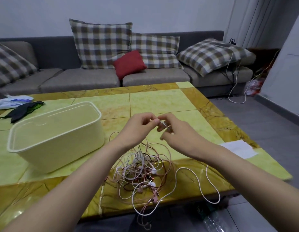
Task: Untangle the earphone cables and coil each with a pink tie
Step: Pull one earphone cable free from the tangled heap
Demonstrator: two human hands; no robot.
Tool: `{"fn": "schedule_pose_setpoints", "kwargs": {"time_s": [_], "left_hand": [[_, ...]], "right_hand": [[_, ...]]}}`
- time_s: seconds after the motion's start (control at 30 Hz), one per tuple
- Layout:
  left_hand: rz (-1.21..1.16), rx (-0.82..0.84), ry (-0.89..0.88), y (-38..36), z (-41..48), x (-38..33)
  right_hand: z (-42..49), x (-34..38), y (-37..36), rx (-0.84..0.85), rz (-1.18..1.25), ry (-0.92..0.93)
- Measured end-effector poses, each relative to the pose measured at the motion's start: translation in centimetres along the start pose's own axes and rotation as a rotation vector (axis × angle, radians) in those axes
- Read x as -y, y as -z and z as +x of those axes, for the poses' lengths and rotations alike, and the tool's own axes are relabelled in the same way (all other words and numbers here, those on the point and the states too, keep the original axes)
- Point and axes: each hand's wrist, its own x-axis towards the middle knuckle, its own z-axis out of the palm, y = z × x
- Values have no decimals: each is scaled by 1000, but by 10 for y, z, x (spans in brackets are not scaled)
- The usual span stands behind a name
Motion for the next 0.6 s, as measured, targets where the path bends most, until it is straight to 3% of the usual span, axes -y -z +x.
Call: {"fn": "schedule_pose_setpoints", "kwargs": {"time_s": [0.2, 0.4, 0.53, 0.6], "left_hand": [[-11, 81, 80, 8, -10, 11], [-32, 129, 215, 14, -27, 36], [-32, 128, 209, 10, -30, 36], [-54, 95, 183, 9, -29, 31]], "right_hand": [[8, 2, 2, -106, -172, 30], [15, -6, 23, -366, -113, -24], [15, -17, 19, -370, -177, -131], [14, -22, 19, -250, -306, -216]]}}
